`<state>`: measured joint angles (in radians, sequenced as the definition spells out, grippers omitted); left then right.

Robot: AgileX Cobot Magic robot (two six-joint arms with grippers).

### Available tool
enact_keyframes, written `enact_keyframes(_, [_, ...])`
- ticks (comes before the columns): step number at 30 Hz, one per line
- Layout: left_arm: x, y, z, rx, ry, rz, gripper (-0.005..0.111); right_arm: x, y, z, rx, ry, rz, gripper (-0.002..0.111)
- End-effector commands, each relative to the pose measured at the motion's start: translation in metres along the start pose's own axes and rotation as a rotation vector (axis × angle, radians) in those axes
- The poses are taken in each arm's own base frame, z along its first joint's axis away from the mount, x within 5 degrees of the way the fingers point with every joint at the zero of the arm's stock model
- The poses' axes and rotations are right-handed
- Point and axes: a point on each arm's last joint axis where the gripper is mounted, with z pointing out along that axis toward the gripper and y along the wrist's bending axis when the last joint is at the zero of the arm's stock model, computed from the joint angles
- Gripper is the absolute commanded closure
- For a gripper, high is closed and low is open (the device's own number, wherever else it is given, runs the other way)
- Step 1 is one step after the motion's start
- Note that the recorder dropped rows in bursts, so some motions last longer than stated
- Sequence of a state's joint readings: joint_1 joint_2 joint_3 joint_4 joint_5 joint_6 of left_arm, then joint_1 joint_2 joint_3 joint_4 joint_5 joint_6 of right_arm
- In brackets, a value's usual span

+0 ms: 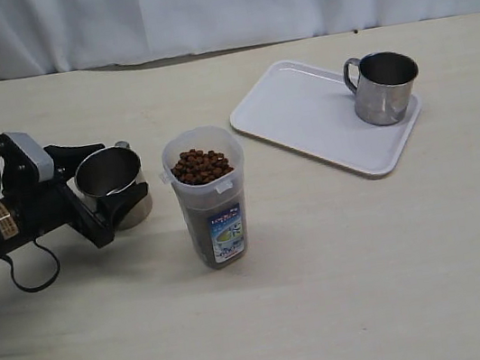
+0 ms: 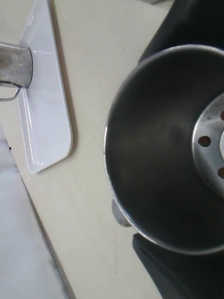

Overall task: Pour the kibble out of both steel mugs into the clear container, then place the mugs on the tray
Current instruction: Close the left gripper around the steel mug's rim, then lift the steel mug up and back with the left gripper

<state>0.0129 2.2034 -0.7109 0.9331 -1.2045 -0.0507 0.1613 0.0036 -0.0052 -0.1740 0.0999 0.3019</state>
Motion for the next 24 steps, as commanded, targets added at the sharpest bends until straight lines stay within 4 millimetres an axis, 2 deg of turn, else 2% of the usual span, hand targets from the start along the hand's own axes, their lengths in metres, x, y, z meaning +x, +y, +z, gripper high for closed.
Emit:
enact_keyframes(1, [0.0,0.001,0.001,-0.007,0.0,-0.008,0.066,0.002,-0.001,0.0,0.008,0.004,0.001,0.103])
enact_keyframes(4, [-0.002,0.001,0.001,-0.01,-0.019,-0.009,0.091,0.002,-0.001,0.0,0.008,0.004,0.001,0.103])
enact_keyframes(7, [-0.009,0.007,-0.003,-0.03,-0.034,0.007,0.107,0.002,-0.001,0.0,0.008,0.004,0.001,0.103])
enact_keyframes(12, [-0.044,0.026,-0.018,-0.131,-0.113,-0.017,0.107,0.002,-0.001,0.0,0.008,0.004,0.001,0.103])
enact_keyframes(14, [-0.063,0.034,-0.021,-0.13,-0.159,-0.007,0.107,0.002,-0.001,0.0,0.008,0.004,0.001,0.103])
enact_keyframes(20, [-0.107,0.058,-0.005,0.016,-0.181,-0.026,0.107,0.002,-0.001,0.0,0.008,0.004,0.001,0.103])
enact_keyframes(24, [-0.124,0.068,0.003,0.012,-0.196,0.0,0.107,0.002,-0.001,0.0,0.008,0.004,0.001,0.103])
